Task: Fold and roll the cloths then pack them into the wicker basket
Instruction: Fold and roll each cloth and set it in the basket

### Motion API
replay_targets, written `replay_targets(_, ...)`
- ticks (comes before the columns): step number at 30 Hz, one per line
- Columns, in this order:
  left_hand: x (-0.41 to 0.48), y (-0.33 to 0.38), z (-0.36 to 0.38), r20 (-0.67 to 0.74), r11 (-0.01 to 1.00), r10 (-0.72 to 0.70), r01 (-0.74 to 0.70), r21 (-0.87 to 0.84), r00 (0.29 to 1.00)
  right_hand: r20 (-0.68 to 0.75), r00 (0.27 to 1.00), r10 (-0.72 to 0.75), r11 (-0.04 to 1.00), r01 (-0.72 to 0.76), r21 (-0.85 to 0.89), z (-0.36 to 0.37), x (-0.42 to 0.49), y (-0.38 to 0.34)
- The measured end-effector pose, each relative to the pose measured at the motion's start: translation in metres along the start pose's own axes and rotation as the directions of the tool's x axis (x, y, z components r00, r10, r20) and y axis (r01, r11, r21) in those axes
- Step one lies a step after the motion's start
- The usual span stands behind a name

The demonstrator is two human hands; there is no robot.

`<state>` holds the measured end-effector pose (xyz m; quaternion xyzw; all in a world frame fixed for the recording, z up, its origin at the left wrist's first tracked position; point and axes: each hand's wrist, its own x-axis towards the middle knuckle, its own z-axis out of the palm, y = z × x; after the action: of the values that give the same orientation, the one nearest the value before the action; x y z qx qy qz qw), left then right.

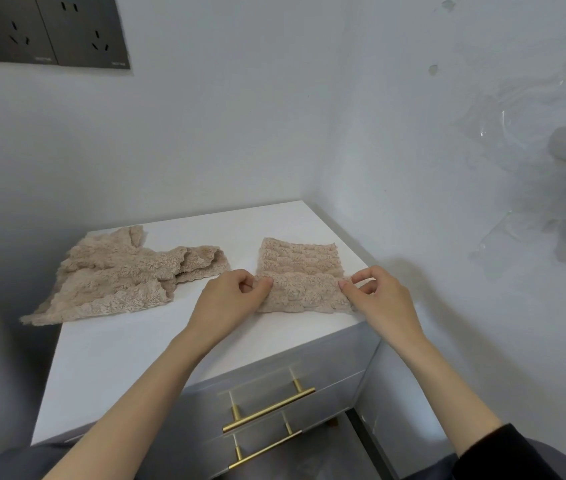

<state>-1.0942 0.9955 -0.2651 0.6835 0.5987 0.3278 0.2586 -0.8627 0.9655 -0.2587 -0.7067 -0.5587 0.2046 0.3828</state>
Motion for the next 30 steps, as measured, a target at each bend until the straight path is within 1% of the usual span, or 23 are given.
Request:
replay_targets(2,0.002,0.001,0.002,-0.024,1.0,-0.012,0.012,0.027,1.0,-0.09,0.994,-0.061,0.992,0.05,-0.115,0.006,-0.003,-0.004)
replay_targets(3,0.004,0.001,0.003,-0.031,0.999,-0.016,0.017,0.032,0.999,-0.146,0.978,-0.147,0.976,0.119,-0.181,0.008,-0.005,-0.007)
replay_targets(4,0.005,0.001,0.003,-0.036,0.999,-0.019,0.021,0.035,0.999,-0.188,0.944,-0.271,0.942,0.22,-0.252,0.01,-0.009,-0.01)
replay_targets(5,0.006,0.002,0.004,-0.04,0.999,-0.021,0.022,0.038,0.999,-0.198,0.894,-0.402,0.891,0.332,-0.31,0.012,-0.012,-0.014)
replay_targets(6,0.006,0.002,0.006,-0.042,0.999,-0.021,0.023,0.043,0.999,-0.178,0.84,-0.513,0.833,0.437,-0.339,0.015,-0.016,-0.018)
replay_targets(7,0.007,0.002,0.007,-0.043,0.999,-0.021,0.024,0.049,0.999,-0.141,0.793,-0.593,0.779,0.519,-0.352,0.019,-0.02,-0.021)
replay_targets(8,0.008,0.002,0.007,-0.041,0.998,-0.022,0.024,0.055,0.999,-0.092,0.763,-0.639,0.735,0.571,-0.366,0.023,-0.025,-0.024)
replay_targets(9,0.008,0.002,0.007,-0.039,0.998,-0.023,0.025,0.059,0.999,-0.036,0.752,-0.659,0.702,0.596,-0.39,0.029,-0.031,-0.027)
replay_targets(12,0.01,0.002,0.007,-0.029,0.997,-0.033,0.035,0.064,0.999,0.137,0.744,-0.654,0.612,0.627,-0.481,0.041,-0.04,-0.029)
replay_targets(14,0.01,0.002,0.007,-0.03,0.996,-0.032,0.035,0.077,0.999,0.207,0.755,-0.623,0.589,0.626,-0.511,0.044,-0.041,-0.027)
replay_targets(16,0.01,0.003,0.007,-0.035,0.992,-0.032,0.036,0.119,0.999,0.21,0.771,-0.601,0.592,0.606,-0.532,0.042,-0.04,-0.025)
replay_targets(19,0.01,0.003,0.007,-0.055,0.984,-0.032,0.041,0.173,0.998,0.167,0.803,-0.572,0.609,0.553,-0.569,0.036,-0.039,-0.02)
replay_targets(21,0.009,0.004,0.007,-0.083,0.98,-0.013,0.029,0.196,0.996,0.189,0.823,-0.537,0.625,0.538,-0.565,0.028,-0.038,-0.017)
replay_targets(23,0.007,0.003,0.006,-0.152,0.979,0.084,-0.054,0.196,0.985,0.223,0.843,-0.489,0.661,0.525,-0.536,0.02,-0.033,-0.011)
replay_targets(25,0.004,0.003,0.004,-0.201,0.951,0.281,-0.246,0.186,0.938,0.227,0.858,-0.46,0.692,0.507,-0.515,0.012,-0.029,-0.006)
replay_targets(27,0.001,0.004,0.001,-0.144,0.872,0.473,-0.438,0.219,0.869,0.222,0.867,-0.447,0.718,0.496,-0.488,0.005,-0.026,-0.003)
replay_targets(28,0.0,0.003,-0.001,-0.106,0.836,0.529,-0.495,0.239,0.842,0.221,0.867,-0.446,0.727,0.495,-0.475,0.003,-0.024,-0.002)
replay_targets(30,-0.002,-0.002,-0.006,-0.045,0.809,0.553,-0.523,0.269,0.832,0.233,0.869,-0.436,0.74,0.494,-0.457,-0.002,-0.02,0.0)
